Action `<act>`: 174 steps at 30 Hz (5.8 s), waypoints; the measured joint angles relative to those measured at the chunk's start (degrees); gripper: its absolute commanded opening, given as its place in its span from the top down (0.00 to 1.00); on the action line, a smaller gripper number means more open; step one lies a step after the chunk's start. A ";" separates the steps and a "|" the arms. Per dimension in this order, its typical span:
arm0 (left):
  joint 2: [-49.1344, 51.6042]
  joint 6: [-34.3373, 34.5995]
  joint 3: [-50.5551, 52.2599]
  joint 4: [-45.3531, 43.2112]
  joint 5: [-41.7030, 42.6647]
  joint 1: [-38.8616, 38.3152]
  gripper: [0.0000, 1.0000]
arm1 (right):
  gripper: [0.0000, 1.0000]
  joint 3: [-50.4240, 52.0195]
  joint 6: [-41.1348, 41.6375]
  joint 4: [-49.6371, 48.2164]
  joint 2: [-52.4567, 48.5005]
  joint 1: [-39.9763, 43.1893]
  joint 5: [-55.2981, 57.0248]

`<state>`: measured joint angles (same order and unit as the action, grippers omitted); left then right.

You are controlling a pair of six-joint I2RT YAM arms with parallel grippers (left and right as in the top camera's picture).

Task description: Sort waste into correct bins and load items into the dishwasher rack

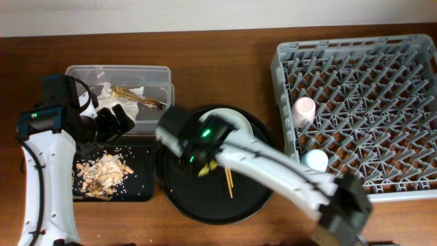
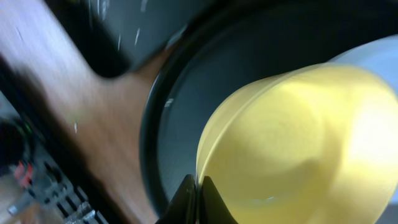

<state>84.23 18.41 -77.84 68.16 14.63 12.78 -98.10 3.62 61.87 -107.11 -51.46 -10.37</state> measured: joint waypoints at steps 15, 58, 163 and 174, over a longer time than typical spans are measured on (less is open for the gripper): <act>0.00 0.00 0.00 -0.04 0.02 0.00 0.01 | 0.96 -9.77 -16.26 -11.32 -8.70 72.81 -65.53; 0.00 0.00 -0.02 -0.04 0.02 0.00 0.01 | 0.52 -12.41 -2.16 19.34 0.81 23.89 1.20; 0.00 0.00 -0.04 -0.04 0.15 0.00 0.01 | 0.96 10.99 -11.39 17.59 14.03 67.98 8.59; 0.00 0.00 -0.04 -0.04 0.17 0.00 0.01 | 0.96 14.38 -16.13 12.17 10.58 67.98 4.26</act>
<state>84.23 18.41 -77.89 68.12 14.81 12.78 -83.72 -12.51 74.04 -96.53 16.51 -6.11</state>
